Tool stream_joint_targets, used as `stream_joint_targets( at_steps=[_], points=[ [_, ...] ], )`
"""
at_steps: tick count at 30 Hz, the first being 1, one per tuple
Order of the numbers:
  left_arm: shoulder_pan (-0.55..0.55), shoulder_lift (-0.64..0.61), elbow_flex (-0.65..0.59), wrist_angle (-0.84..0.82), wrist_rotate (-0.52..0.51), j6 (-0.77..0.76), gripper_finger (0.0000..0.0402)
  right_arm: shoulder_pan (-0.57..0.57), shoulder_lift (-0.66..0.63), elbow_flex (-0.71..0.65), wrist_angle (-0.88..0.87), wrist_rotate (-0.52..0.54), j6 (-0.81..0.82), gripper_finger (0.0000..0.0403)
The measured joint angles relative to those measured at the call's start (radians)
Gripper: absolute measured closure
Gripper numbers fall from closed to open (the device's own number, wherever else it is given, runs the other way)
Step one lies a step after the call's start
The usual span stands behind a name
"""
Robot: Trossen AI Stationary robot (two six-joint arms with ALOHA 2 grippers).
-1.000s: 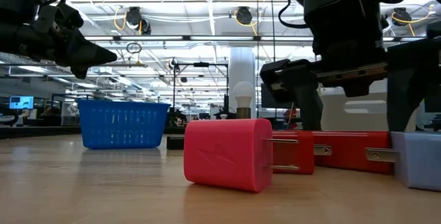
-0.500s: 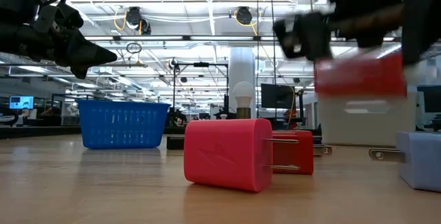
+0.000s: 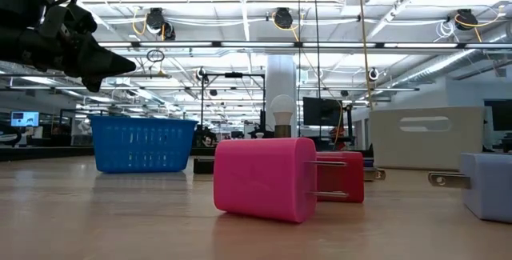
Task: Pick & Place Office items
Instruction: Put the right red changer adapter into the gray bin
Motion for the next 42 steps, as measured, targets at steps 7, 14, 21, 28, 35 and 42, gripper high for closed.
stream_joint_targets(
  at_steps=[7,14,21,28,35,42],
  points=[
    [0.0,0.0,0.0,0.0,0.0,0.005,0.0378,-0.055,-0.255,-0.132,-0.131,0.417,0.144,0.016],
    [0.0,0.0,0.0,0.0,-0.001,0.003,0.0378,-0.174,-0.355,-0.26,-0.179,0.553,0.396,0.016],
    [0.0,0.0,0.0,0.0,0.0,-0.011,0.0378,-0.305,-0.32,-0.354,-0.277,0.546,0.546,0.016],
    [0.0,0.0,0.0,0.0,0.0,-0.011,0.0378,-0.392,-0.288,-0.403,-0.267,0.443,0.558,0.016],
    [0.0,0.0,0.0,0.0,-0.001,-0.012,0.0378,-0.404,-0.283,-0.406,-0.264,0.419,0.548,0.016],
    [0.0,0.0,0.0,0.0,-0.001,-0.012,0.0378,-0.403,-0.25,-0.416,-0.31,0.384,0.635,0.016]
  ],
)
